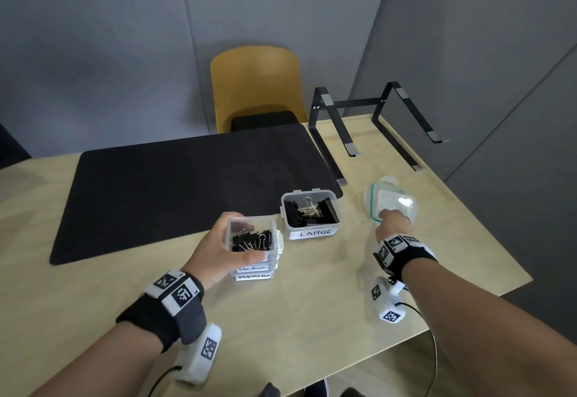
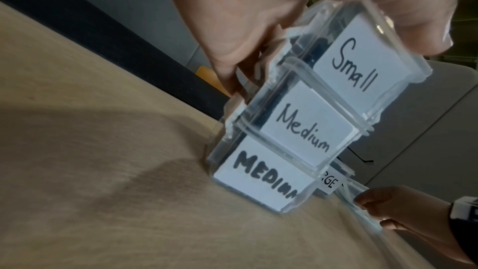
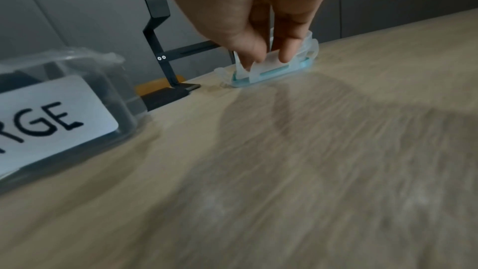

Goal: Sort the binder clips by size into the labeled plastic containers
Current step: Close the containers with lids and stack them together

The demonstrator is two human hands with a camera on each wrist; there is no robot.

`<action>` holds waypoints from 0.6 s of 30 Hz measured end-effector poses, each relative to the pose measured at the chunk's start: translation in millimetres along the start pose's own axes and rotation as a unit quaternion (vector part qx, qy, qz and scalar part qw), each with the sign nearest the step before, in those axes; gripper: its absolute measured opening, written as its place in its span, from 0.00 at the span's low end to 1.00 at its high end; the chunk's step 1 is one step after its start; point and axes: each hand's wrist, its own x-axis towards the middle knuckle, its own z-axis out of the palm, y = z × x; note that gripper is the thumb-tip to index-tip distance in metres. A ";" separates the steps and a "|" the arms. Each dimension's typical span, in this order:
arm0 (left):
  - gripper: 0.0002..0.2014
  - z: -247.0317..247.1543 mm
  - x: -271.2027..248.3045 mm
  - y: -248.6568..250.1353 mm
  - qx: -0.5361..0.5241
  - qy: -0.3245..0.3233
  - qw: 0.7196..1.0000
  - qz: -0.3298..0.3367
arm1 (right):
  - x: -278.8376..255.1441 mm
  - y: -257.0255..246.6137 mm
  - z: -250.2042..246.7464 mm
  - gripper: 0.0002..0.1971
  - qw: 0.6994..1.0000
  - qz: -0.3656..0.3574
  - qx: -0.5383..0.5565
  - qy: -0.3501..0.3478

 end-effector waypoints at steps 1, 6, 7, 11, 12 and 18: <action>0.37 0.1 0.2 -0.3 -0.001 0.000 1.000 0.002 | 0.4 -0.9 -0.8 0.19 1.000 0.000 0.003 -0.004; 0.37 0.6 0.4 -1.6 -0.006 0.000 1.000 0.009 | -2.1 -2.7 -3.6 0.13 1.000 0.012 -0.003 -0.020; 0.37 0.5 0.4 -1.7 -0.007 0.000 1.000 0.009 | -3.4 -2.5 -4.7 0.12 1.000 0.015 -0.011 -0.025; 0.36 0.0 0.3 -2.1 -0.009 -0.001 1.000 0.009 | -9.6 -1.9 -8.5 0.12 0.999 0.018 -0.032 -0.009; 0.36 0.0 -0.1 -1.8 -0.009 -0.002 1.000 0.008 | -11.6 -2.2 -9.0 0.13 0.999 0.012 -0.035 0.007; 0.34 -1.8 -2.0 2.2 -0.001 -0.017 1.000 -0.002 | -29.0 -16.0 -28.7 0.11 0.997 -0.032 -0.004 0.073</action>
